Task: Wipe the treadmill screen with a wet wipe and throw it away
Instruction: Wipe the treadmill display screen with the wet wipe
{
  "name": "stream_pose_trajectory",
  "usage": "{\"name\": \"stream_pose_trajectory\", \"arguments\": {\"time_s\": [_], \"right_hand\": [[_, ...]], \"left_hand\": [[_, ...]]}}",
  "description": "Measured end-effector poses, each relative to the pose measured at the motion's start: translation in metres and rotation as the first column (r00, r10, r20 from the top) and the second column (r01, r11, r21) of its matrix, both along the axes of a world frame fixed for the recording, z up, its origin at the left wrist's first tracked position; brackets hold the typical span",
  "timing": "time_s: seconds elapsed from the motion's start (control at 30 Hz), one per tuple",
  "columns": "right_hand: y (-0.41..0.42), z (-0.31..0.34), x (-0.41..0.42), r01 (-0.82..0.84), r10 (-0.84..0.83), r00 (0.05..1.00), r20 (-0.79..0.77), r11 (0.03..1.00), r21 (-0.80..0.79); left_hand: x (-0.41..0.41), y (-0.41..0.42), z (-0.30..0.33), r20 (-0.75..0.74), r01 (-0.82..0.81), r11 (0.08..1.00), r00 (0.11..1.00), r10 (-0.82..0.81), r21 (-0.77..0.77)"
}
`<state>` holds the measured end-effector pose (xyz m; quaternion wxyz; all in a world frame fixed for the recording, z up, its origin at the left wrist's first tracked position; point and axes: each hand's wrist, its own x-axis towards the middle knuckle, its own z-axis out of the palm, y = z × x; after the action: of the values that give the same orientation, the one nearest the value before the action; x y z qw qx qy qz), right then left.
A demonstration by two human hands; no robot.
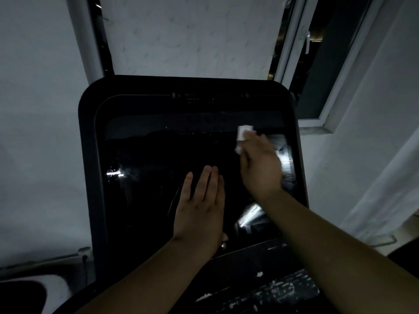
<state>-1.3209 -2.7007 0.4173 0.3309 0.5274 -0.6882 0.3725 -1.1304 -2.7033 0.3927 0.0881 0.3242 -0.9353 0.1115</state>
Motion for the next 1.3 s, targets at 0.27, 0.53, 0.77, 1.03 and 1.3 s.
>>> {"name": "stream_pose_trajectory", "arguments": {"time_s": [0.27, 0.53, 0.77, 1.03, 1.3], "right_hand": [[-0.018, 0.009, 0.022, -0.184, 0.210, 0.948, -0.241, 0.975, 0.125], [0.047, 0.010, -0.084, 0.175, -0.182, 0.982, 0.056, 0.978, 0.115], [0.016, -0.004, -0.008, -0.029, 0.033, 0.997, -0.072, 0.998, 0.060], [0.009, 0.004, -0.003, -0.156, 0.188, 0.958, -0.214, 0.975, 0.160], [-0.009, 0.009, 0.021, -0.048, 0.061, 0.993, -0.100, 0.990, 0.130]], "left_hand": [[0.002, 0.000, 0.003, 0.013, -0.004, 1.000, 1.000, 0.003, 0.006], [0.004, 0.002, 0.000, -0.002, 0.008, 1.000, 1.000, -0.008, 0.010], [0.002, -0.001, -0.002, -0.016, 0.008, 1.000, 1.000, -0.008, -0.009], [0.003, 0.000, -0.001, -0.014, -0.006, 1.000, 1.000, 0.006, -0.007], [0.001, 0.000, -0.002, 0.024, -0.024, 0.999, 0.999, 0.024, -0.031]]}}
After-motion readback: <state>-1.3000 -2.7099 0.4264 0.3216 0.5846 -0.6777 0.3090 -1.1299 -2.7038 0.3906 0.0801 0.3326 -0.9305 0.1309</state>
